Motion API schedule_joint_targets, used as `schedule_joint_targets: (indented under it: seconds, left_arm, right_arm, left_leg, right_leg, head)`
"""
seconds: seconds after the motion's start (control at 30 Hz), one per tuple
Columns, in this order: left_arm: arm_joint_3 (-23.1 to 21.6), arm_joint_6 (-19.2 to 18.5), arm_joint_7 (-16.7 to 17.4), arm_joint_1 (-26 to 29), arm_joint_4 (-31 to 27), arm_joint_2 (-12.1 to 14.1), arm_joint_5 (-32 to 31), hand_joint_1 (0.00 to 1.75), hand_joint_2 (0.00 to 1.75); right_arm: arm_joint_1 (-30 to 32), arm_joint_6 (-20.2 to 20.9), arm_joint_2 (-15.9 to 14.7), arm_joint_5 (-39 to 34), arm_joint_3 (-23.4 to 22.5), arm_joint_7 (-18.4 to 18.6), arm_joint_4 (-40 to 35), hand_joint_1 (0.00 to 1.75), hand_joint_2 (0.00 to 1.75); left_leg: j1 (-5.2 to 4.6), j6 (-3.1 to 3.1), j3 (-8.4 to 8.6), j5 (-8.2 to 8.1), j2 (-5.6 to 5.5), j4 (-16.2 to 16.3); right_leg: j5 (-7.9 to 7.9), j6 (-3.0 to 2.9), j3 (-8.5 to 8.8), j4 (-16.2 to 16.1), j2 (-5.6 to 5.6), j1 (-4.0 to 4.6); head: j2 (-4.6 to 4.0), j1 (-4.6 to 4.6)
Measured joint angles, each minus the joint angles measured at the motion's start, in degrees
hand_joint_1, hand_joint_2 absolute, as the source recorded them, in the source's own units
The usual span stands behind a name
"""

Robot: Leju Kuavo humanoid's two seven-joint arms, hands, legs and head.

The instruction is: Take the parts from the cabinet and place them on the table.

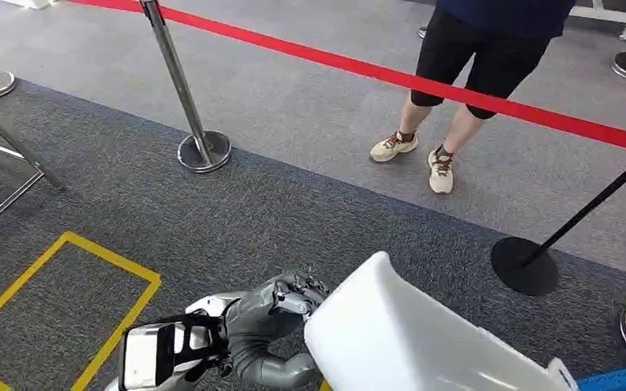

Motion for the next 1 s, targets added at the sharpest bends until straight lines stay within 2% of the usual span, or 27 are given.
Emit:
schedule_joint_targets:
  seconds: [0.03, 0.07, 0.1, 0.13, 0.17, 0.2, 0.23, 0.27, 0.3, 0.33, 0.43, 0.47, 0.5, 0.53, 0.57, 0.6, 0.63, 0.67, 0.7, 0.73, 0.77, 0.8, 0.83, 0.93, 0.97, 1.0]
  left_arm:
    - [0.15, 0.0, -0.02, 0.12, -0.22, 0.07, -0.22, 1.75, 1.75]
    - [0.35, 0.02, -0.02, 0.5, -0.39, 0.19, -0.74, 1.75, 1.75]
    - [0.41, 0.04, -0.02, 0.99, -0.39, 0.35, -1.14, 1.75, 1.75]
    - [0.5, 0.09, -0.02, 1.46, -0.39, 0.5, -1.51, 1.75, 1.75]
    - [0.63, 0.09, -0.02, 1.81, -0.39, 0.63, -1.9, 1.75, 1.75]
    - [0.79, 0.09, -0.04, 2.05, -0.39, 0.72, -2.16, 1.75, 1.75]
    - [0.92, 0.09, -0.07, 2.16, -0.39, 0.72, -2.32, 1.75, 1.75]
    - [0.96, 0.02, -0.07, 2.16, -0.39, 0.7, -2.34, 1.75, 1.75]
    - [1.05, -0.07, -0.07, 2.14, -0.46, 0.68, -2.34, 1.75, 1.75]
    - [1.07, -0.15, -0.07, 2.13, -0.46, 0.57, -2.43, 1.75, 1.75]
    - [1.22, -0.57, 0.0, 2.28, -0.44, 0.63, -2.58, 1.75, 1.75]
    - [1.24, -0.59, 0.0, 2.36, -0.44, 0.48, -2.58, 1.75, 1.75]
    - [1.22, -0.59, -0.02, 2.23, -0.35, 0.44, -2.56, 1.75, 1.75]
    - [1.2, -0.59, 0.0, 2.16, -0.26, 0.2, -2.58, 1.75, 1.75]
    - [1.14, -0.61, 0.0, 2.22, -0.13, 0.11, -2.6, 1.75, 1.75]
    - [1.07, -0.61, 0.02, 2.29, 0.13, 0.15, -2.66, 1.75, 1.75]
    - [1.05, -0.61, 0.13, 2.43, 0.31, 0.15, -2.8, 1.75, 1.75]
    - [0.98, -0.61, 0.24, 2.45, 0.46, 0.15, -2.88, 1.75, 1.75]
    - [0.92, -0.61, 0.28, 2.45, 0.57, 0.13, -2.88, 1.75, 1.75]
    - [0.89, -0.61, 0.44, 2.45, 0.57, 0.13, -2.88, 1.75, 1.75]
    - [0.9, -0.61, 0.61, 2.43, 0.57, 0.09, -2.88, 1.75, 1.75]
    - [0.9, -0.61, 0.68, 2.44, 0.64, 0.02, -2.86, 1.75, 1.75]
    - [0.87, -0.59, 0.78, 2.37, 0.7, -0.04, -2.82, 1.75, 1.75]
    - [0.87, -0.79, 1.4, 2.43, 0.75, -0.07, -2.54, 1.75, 1.75]
    - [0.87, -1.03, 1.73, 2.44, 0.81, -0.07, -2.32, 1.75, 1.75]
    - [0.87, -1.11, 1.84, 2.31, 0.85, -0.04, -2.23, 1.75, 1.75]
  right_arm:
    - [0.16, 0.0, -0.16, 0.22, 0.0, -0.28, 0.0, 0.0, 0.0]
    - [0.36, -0.09, -0.26, 0.52, 0.04, -0.66, 0.0, 0.0, 0.0]
    - [0.5, -0.09, -0.33, 0.66, 0.09, -0.81, 0.0, 0.0, 0.0]
    - [0.48, -0.09, -0.37, 0.79, 0.13, -0.94, 0.0, 0.0, 0.0]
    - [0.36, -0.07, -0.35, 0.96, 0.2, -0.96, 0.0, 0.0, 0.0]
    - [0.19, -0.02, -0.29, 1.11, 0.26, -0.96, 0.0, 0.0, 0.0]
    - [0.01, 0.13, -0.28, 1.35, 0.39, -0.96, 0.0, 0.0, 0.0]
    - [-0.07, 0.22, -0.26, 1.46, 0.53, -0.96, 0.0, 0.0, 0.0]
    - [-0.08, 0.22, -0.17, 1.44, 0.57, -0.96, 0.0, 0.0, 0.0]
    - [-0.04, 0.17, -0.04, 1.42, 0.55, -0.96, 0.0, 0.0, 0.0]
    - [-0.54, 0.0, 0.37, 1.42, 0.59, -1.03, 0.0, 0.0, 0.0]
    - [-0.7, -0.07, 0.35, 1.44, 0.59, -1.11, -0.09, 0.0, 0.0]
    - [-0.8, -0.13, 0.55, 1.42, 0.61, -1.18, -0.09, 0.0, 0.0]
    - [-0.71, -0.15, 0.57, 1.35, 0.61, -1.35, -0.09, 0.0, 0.0]
    - [-0.5, -0.17, 0.5, 1.35, 0.61, -1.22, -0.09, 0.0, 0.0]
    - [-0.32, -0.17, 0.5, 1.35, 0.61, -1.07, -0.09, 0.0, 0.0]
    - [-0.13, -0.09, 0.52, 1.25, 0.61, -0.92, -0.07, 0.0, 0.0]
    - [-0.03, -0.02, 0.61, 1.09, 0.59, -0.81, -0.04, 0.0, 0.0]
    - [-0.04, 0.07, 0.63, 1.0, 0.59, -0.74, -0.04, 0.0, 0.0]
    - [-0.06, 0.07, 0.59, 0.92, 0.57, -0.66, -0.06, 0.0, 0.0]
    - [-0.01, 0.07, 0.52, 0.79, 0.55, -0.55, -0.04, 0.0, 0.0]
    - [0.03, 0.13, 0.72, 0.68, 0.5, -0.5, 0.0, 0.0, 0.0]
    - [0.01, 0.11, 0.74, 0.55, 0.46, -0.42, 0.02, 0.0, 0.0]
    - [-0.04, 0.2, 1.14, 0.66, 0.37, -0.15, 0.02, 0.0, 0.0]
    - [-0.11, 0.2, 1.33, 0.68, 0.37, -0.15, 0.02, 0.0, 0.0]
    - [-0.22, 0.2, 1.05, 0.72, 0.35, -0.17, -0.04, 0.0, 0.0]
  left_leg:
    - [0.11, -0.24, -2.07, -2.16, 1.66, 4.07]
    - [0.25, -0.32, -4.93, -4.54, 2.27, 9.6]
    - [0.33, -0.34, -7.34, -5.94, 2.4, 14.2]
    - [0.34, -0.31, -8.56, -5.97, 2.41, 16.23]
    - [0.33, -0.18, -8.31, -4.85, 2.42, 15.35]
    - [0.28, 0.01, -6.6, -2.68, 2.49, 11.88]
    - [0.08, 0.4, -3.58, 0.07, 3.19, 6.17]
    - [-0.36, 1.07, -0.46, 2.14, 5.5, 0.67]
    - [-1.03, 1.33, 1.06, 1.4, 8.17, -2.1]
    - [-1.2, 1.5, 1.03, 1.36, 7.62, -2.35]
    - [-1.36, 2.09, 0.75, 1.48, 5.09, -2.61]
    - [-0.4, 2.51, 1.97, 2.11, 4.48, -3.49]
    - [-0.36, 2.71, 2.19, 2.21, 3.83, -3.58]
    - [-0.24, 2.84, 2.15, 2.24, 3.23, -3.58]
    - [-0.18, 2.86, 2.14, 2.24, 2.36, -3.58]
    - [-0.17, 2.88, 2.09, 2.23, 1.43, -3.55]
    - [-0.17, 2.87, 2.1, 2.22, 0.5, -3.52]
    - [-0.15, 2.85, 2.16, 2.21, -0.41, -3.49]
    - [-0.06, 2.78, 2.26, 2.17, -1.23, -3.45]
    - [0.08, 2.59, 2.41, 2.05, -2.02, -3.31]
    - [0.27, 2.24, 2.48, 1.82, -2.8, -3.02]
    - [0.17, 1.78, 2.14, 1.56, -3.5, -2.69]
    - [0.07, 1.48, 1.62, 1.46, -4.37, -2.17]
    - [0.44, 0.54, 1.07, 2.09, -6.43, -2.71]
    - [0.47, 0.42, 1.05, 1.83, -6.1, -2.48]
    - [-0.01, 0.13, 0.18, 0.8, -1.75, -1.11]
  right_leg:
    - [-0.04, -0.16, -0.02, 0.01, -0.72, 0.16]
    - [-0.14, -0.31, -0.06, 0.02, -1.64, 0.34]
    - [-0.22, -0.43, -0.1, 0.03, -2.55, 0.45]
    - [-0.28, -0.5, -0.09, 0.04, -3.32, 0.54]
    - [-0.34, -0.56, -0.02, 0.04, -4.05, 0.62]
    - [-0.44, -0.57, 0.14, 0.04, -4.75, 0.66]
    - [-0.62, -0.53, 0.43, 0.03, -5.53, 0.7]
    - [-0.82, -0.41, 0.81, 0.01, -6.2, 0.74]
    - [-1.09, -0.14, 1.08, 0.03, -6.82, 0.91]
    - [-1.29, 0.17, 1.01, 0.09, -7.33, 1.12]
    - [-1.5, 0.84, 1.83, -0.41, -9.69, 0.99]
    - [-1.99, 1.17, 1.9, -0.09, -9.38, 0.71]
    - [-2.98, 1.43, 1.37, 1.64, -5.64, 0.61]
    - [-4.81, 1.56, -0.34, 5.12, -3.35, 0.58]
    - [-6.79, 1.75, -2.69, 9.62, -2.11, 0.57]
    - [-8.52, 1.98, -5.35, 14.37, -1.58, 0.59]
    - [-8.88, 2.1, -7.32, 17.45, -1.42, 0.57]
    - [-7.77, 2.07, -7.77, 17.2, -1.4, 0.55]
    - [-5.56, 2.05, -6.83, 14.37, -1.32, 0.48]
    - [-2.72, 2.09, -4.9, 9.55, -0.93, 0.35]
    - [0.16, 2.35, -2.36, 3.81, 0.4, 0.06]
    - [0.08, 2.86, -0.95, 0.74, 4.53, -0.63]
    - [-0.06, 2.36, -0.6, 0.04, 4.87, -0.56]
    - [-0.07, 1.2, -0.55, 0.21, 2.66, -0.01]
    - [0.1, 0.72, -0.45, -0.01, 1.69, -0.38]
    - [-0.01, 0.26, -0.35, -0.03, 1.09, -0.27]
  head:
    - [0.0, -0.11]
    - [0.0, -0.13]
    - [0.0, -0.11]
    - [0.0, -0.11]
    - [0.0, -0.13]
    - [0.0, -0.11]
    - [0.0, -0.13]
    - [0.0, -0.15]
    - [0.0, -0.08]
    - [0.0, -0.06]
    - [0.0, -0.11]
    - [0.0, -0.17]
    - [0.0, 0.27]
    - [0.0, 0.4]
    - [0.0, 0.75]
    - [0.0, 0.83]
    - [0.0, 0.81]
    - [0.0, 0.81]
    - [0.0, 0.83]
    - [0.0, 0.77]
    - [0.0, 0.83]
    - [0.0, 0.94]
    - [0.0, 0.9]
    - [0.0, 0.94]
    - [0.0, 0.94]
    - [0.0, 0.54]
